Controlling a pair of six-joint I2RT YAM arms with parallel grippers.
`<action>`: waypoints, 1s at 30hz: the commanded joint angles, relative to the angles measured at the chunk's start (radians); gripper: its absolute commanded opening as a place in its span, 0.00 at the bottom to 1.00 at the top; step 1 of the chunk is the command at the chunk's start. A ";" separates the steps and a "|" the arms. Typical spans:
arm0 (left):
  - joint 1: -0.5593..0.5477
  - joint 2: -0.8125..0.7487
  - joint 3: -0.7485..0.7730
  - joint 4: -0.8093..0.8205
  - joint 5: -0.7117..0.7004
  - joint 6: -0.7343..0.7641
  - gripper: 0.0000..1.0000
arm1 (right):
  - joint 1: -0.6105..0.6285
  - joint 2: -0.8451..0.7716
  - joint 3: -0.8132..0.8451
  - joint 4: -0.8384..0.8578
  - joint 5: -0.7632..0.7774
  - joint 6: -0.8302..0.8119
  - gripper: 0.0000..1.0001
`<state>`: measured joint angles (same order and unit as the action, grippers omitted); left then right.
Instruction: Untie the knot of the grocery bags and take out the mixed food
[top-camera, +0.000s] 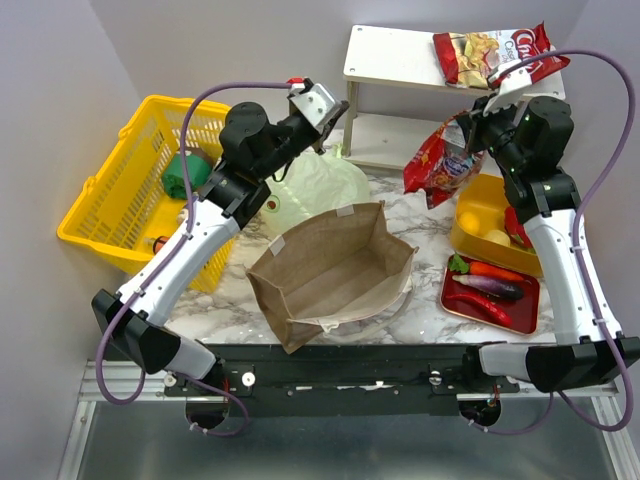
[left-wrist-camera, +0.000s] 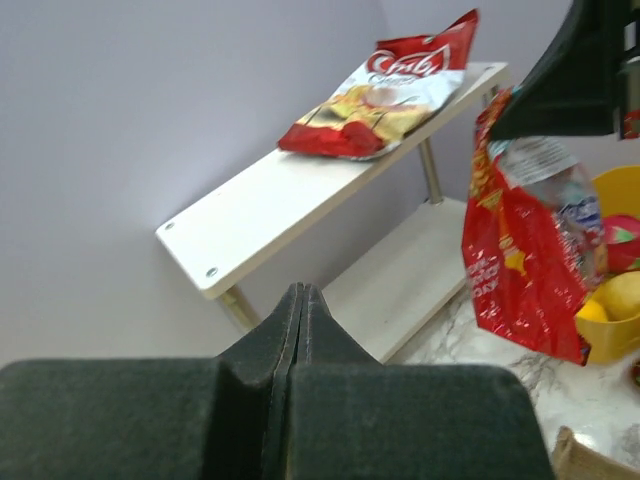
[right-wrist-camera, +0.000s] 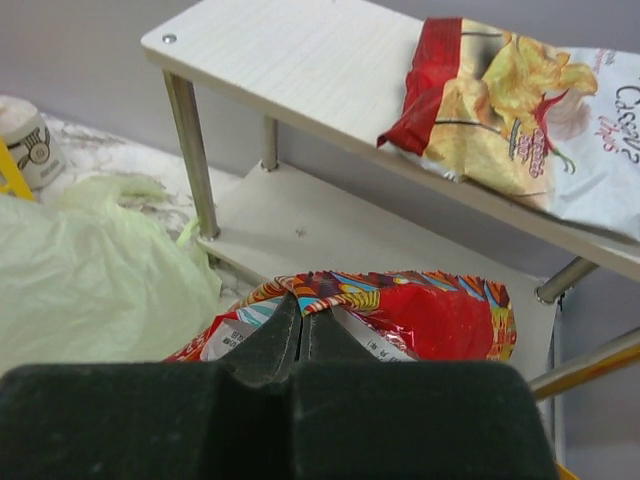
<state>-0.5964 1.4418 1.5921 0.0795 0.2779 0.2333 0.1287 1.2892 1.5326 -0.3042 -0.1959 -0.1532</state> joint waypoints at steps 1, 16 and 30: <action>-0.009 0.032 -0.007 -0.015 0.164 -0.087 0.04 | -0.001 -0.041 -0.003 0.096 -0.057 -0.011 0.00; -0.013 -0.104 -0.153 -0.214 0.146 0.021 0.26 | 0.000 0.301 0.090 0.120 -0.598 -0.100 0.05; -0.011 -0.072 -0.084 -0.420 0.099 0.104 0.28 | -0.008 0.722 0.508 0.203 -0.490 -0.638 0.00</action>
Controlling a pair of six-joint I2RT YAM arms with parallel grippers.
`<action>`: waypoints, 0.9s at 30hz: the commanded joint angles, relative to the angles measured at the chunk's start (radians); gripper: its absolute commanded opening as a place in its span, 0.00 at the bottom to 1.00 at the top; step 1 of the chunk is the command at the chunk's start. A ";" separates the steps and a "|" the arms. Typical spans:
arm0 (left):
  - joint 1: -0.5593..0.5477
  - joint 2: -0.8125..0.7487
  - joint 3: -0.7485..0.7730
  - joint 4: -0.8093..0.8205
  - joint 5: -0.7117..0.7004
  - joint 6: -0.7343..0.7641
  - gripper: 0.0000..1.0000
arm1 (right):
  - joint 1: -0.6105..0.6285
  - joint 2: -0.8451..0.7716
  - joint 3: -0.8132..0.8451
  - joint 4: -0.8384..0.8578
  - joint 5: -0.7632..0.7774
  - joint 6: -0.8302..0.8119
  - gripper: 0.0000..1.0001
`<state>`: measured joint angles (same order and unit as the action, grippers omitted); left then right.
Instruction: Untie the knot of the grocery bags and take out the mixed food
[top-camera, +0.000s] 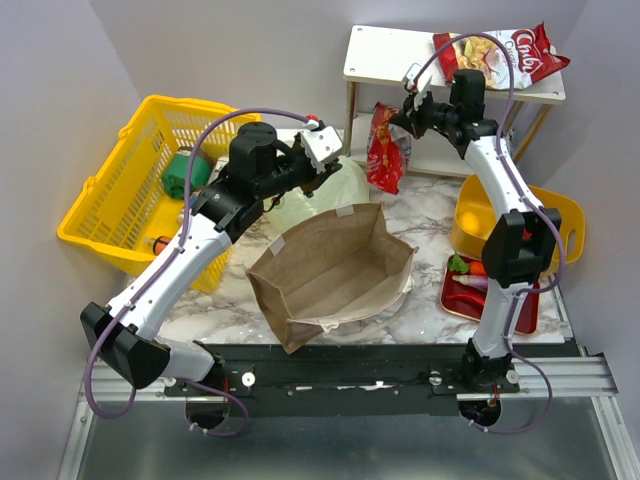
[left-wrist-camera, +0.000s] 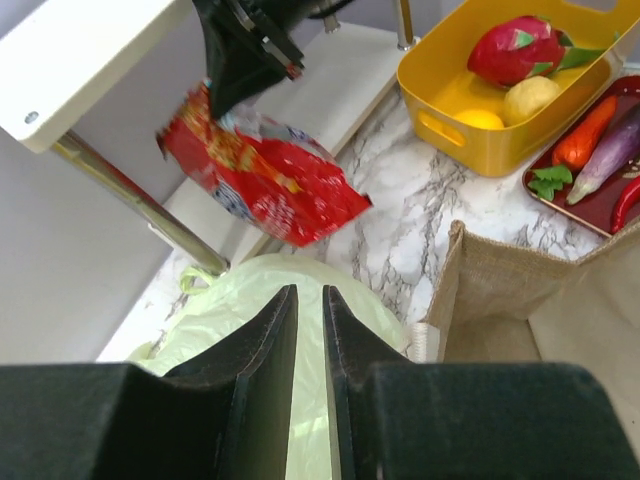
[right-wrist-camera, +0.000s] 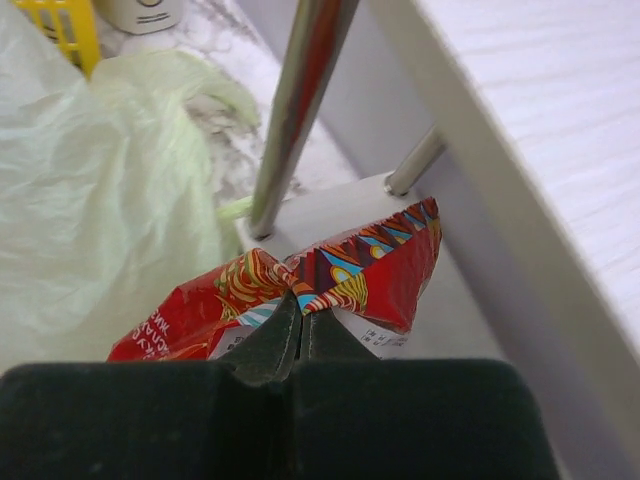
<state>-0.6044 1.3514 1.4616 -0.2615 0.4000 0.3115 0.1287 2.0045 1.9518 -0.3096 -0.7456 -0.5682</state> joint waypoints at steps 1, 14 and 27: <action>-0.003 0.025 0.057 -0.082 -0.023 0.026 0.28 | -0.008 0.008 0.058 0.242 0.092 -0.257 0.00; -0.003 0.060 0.100 -0.104 -0.027 0.031 0.29 | -0.064 0.099 -0.381 0.930 0.612 -0.541 0.00; -0.003 0.025 0.054 -0.064 -0.024 0.014 0.33 | -0.123 0.044 -0.356 0.638 0.718 -0.391 0.42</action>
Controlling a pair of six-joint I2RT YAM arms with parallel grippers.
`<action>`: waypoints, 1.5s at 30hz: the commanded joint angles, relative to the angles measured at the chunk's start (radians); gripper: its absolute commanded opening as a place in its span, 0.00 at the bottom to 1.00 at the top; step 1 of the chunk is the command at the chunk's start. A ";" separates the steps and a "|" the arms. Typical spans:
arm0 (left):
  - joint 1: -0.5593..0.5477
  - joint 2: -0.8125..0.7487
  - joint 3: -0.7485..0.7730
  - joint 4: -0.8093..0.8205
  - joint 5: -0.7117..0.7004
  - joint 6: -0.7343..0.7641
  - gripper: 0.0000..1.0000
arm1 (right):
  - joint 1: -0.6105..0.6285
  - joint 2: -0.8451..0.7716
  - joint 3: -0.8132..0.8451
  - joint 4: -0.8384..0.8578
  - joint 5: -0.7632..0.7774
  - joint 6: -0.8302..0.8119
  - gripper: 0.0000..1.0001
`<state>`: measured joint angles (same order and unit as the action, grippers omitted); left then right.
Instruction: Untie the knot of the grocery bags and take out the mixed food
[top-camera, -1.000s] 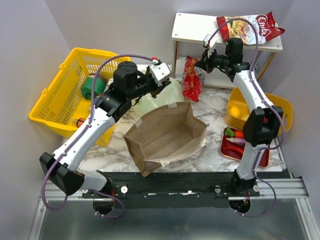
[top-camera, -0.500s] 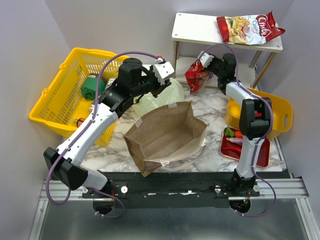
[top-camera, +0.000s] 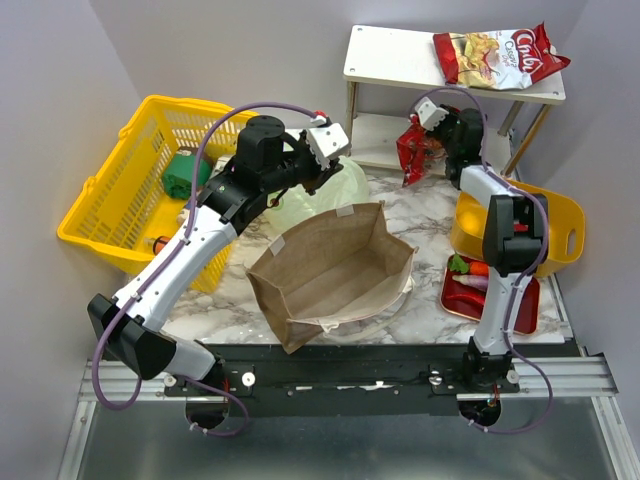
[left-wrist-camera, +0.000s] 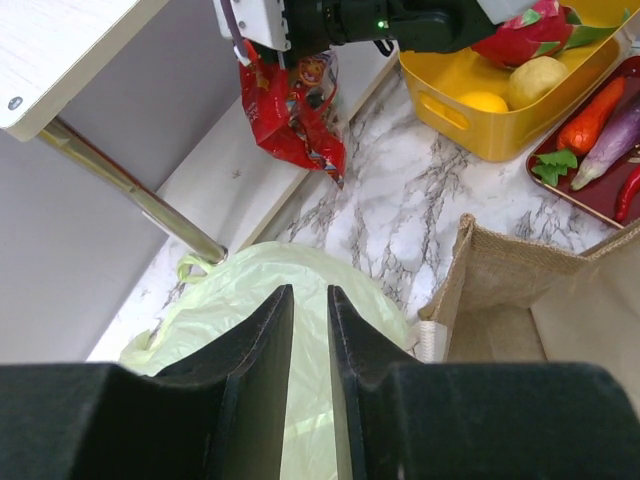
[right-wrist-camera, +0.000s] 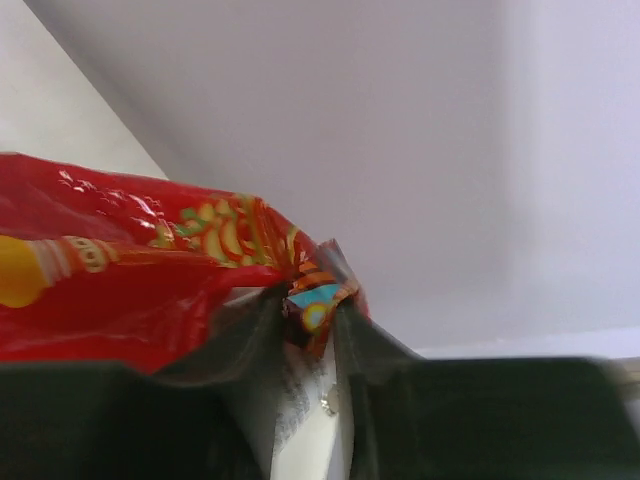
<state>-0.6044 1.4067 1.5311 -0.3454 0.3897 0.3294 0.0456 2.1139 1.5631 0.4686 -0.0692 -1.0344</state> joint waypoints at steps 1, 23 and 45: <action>-0.003 -0.037 -0.028 0.023 -0.014 -0.006 0.34 | -0.039 -0.081 0.023 -0.180 0.028 0.077 0.54; -0.003 -0.166 -0.201 0.117 -0.018 -0.044 0.41 | -0.098 -0.310 0.136 -1.194 -0.495 -0.369 0.74; -0.001 -0.155 -0.197 0.077 -0.002 -0.033 0.45 | -0.012 -0.019 0.517 -1.360 -0.409 -0.782 0.79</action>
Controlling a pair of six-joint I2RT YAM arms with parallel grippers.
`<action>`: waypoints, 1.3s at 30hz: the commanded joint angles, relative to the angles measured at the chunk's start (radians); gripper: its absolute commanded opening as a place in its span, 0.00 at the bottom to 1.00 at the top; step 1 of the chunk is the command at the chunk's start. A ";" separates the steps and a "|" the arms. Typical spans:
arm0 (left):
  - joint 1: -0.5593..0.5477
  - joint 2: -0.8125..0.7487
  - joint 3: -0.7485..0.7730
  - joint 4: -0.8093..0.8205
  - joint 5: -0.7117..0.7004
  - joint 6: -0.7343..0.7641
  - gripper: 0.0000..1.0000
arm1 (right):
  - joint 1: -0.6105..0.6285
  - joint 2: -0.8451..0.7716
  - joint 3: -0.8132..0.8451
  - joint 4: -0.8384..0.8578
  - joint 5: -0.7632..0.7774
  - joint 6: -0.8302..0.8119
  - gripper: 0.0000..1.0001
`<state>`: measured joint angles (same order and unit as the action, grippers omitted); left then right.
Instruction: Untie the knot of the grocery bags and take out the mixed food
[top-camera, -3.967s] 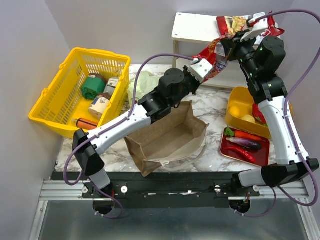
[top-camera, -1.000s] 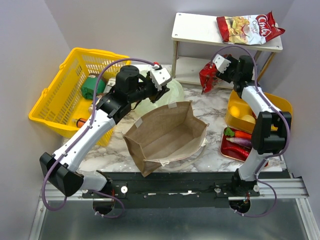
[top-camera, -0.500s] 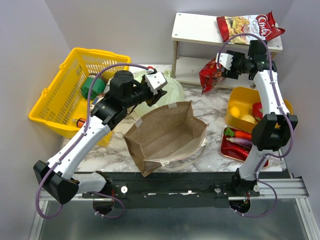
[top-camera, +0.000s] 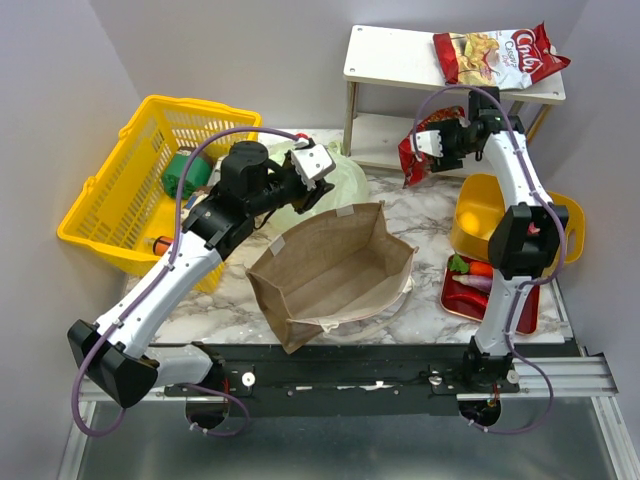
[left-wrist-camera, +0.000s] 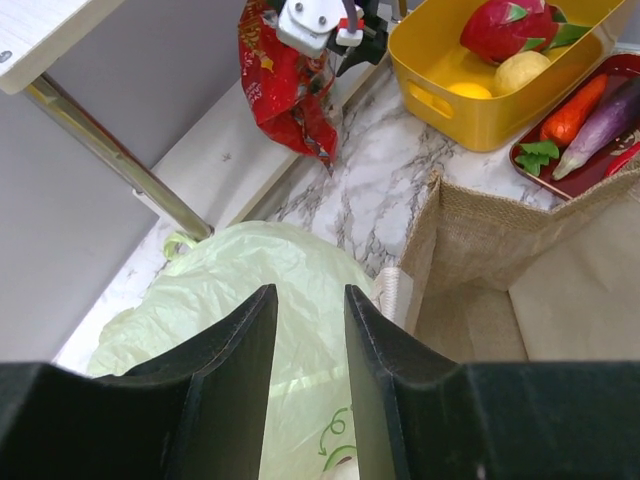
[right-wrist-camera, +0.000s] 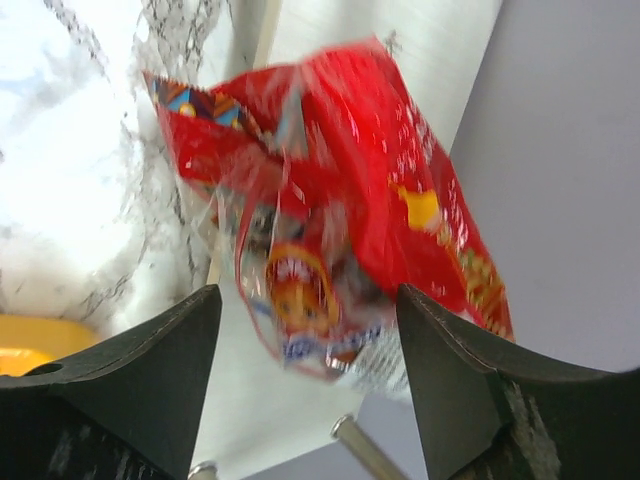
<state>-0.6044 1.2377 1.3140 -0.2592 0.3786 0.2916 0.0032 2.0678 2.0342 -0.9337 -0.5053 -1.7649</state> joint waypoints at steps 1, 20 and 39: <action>-0.001 0.016 0.022 -0.017 0.011 0.007 0.45 | 0.034 0.047 0.064 0.035 0.025 -0.062 0.79; 0.008 0.012 -0.010 -0.029 0.014 0.026 0.48 | 0.070 0.209 0.305 -0.186 0.174 -0.170 0.64; 0.008 0.034 -0.004 -0.020 0.049 -0.008 0.49 | 0.110 -0.077 -0.241 1.188 0.111 0.645 0.00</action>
<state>-0.6014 1.2587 1.3121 -0.2806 0.3813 0.3046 0.1024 2.0918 1.8778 -0.3408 -0.3813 -1.4067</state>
